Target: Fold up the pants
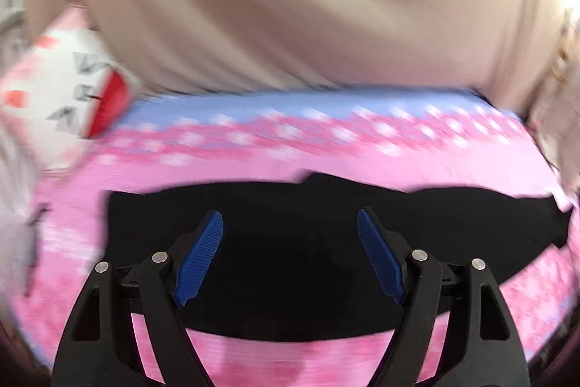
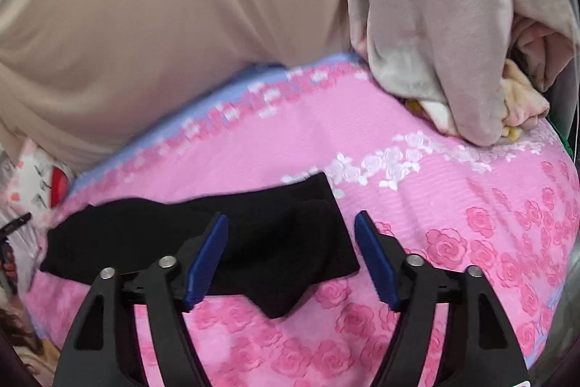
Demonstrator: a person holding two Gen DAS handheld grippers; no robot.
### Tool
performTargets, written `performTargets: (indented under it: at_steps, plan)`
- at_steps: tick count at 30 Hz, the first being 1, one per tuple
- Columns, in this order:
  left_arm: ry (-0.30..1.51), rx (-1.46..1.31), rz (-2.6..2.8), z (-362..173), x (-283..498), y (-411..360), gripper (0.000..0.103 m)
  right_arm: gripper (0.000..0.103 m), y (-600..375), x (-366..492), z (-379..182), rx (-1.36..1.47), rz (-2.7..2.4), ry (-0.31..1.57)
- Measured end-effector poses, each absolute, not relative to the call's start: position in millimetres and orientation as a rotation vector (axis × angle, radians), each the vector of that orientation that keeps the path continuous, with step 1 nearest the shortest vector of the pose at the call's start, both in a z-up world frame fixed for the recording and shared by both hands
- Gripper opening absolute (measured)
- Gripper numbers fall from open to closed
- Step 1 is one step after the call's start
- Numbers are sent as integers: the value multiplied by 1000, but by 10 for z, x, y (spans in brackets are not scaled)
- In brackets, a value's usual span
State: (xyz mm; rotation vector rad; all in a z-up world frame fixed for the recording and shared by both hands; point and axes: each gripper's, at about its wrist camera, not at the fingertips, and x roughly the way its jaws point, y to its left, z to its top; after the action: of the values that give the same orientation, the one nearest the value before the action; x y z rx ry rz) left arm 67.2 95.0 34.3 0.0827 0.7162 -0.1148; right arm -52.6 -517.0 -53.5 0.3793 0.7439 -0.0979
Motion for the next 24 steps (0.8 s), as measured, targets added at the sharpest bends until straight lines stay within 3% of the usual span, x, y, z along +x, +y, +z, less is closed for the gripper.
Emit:
performTargets:
  at_steps: [1, 2, 6, 8, 10, 12, 14, 18, 21, 24]
  plan:
    - [732, 100, -134, 239, 698, 777, 75, 63, -5148, -429, -623, 371, -102, 772]
    - [742, 114, -146, 164, 724, 638, 75, 2, -5108, -298, -664, 356, -79, 803]
    - [788, 120, -173, -9, 793, 261, 75, 3, -4718, -518, 168, 95, -4, 507]
    - [797, 139, -187, -65, 754, 121, 75, 3, -4636, -705, 320, -22, -31, 450]
    - [822, 167, -193, -187, 706, 38, 75, 4, -4682, -906, 84, -97, -46, 505]
    - [836, 199, -189, -318, 672, -25, 75, 9, -4785, -1087, -479, -72, -39, 695]
    - [854, 225, -177, -435, 635, -81, 75, 22, -4852, -1245, -959, -95, -138, 885]
    - [894, 257, -210, -533, 645, -224, 75, 44, -5283, -1591, -635, 248, -150, 674]
    - [887, 257, -234, -526, 650, -347, 75, 47, -5568, -1308, -384, 462, -115, 594]
    - [883, 243, -254, -486, 626, -429, 75, 47, -5678, -651, -417, 630, 3, 685]
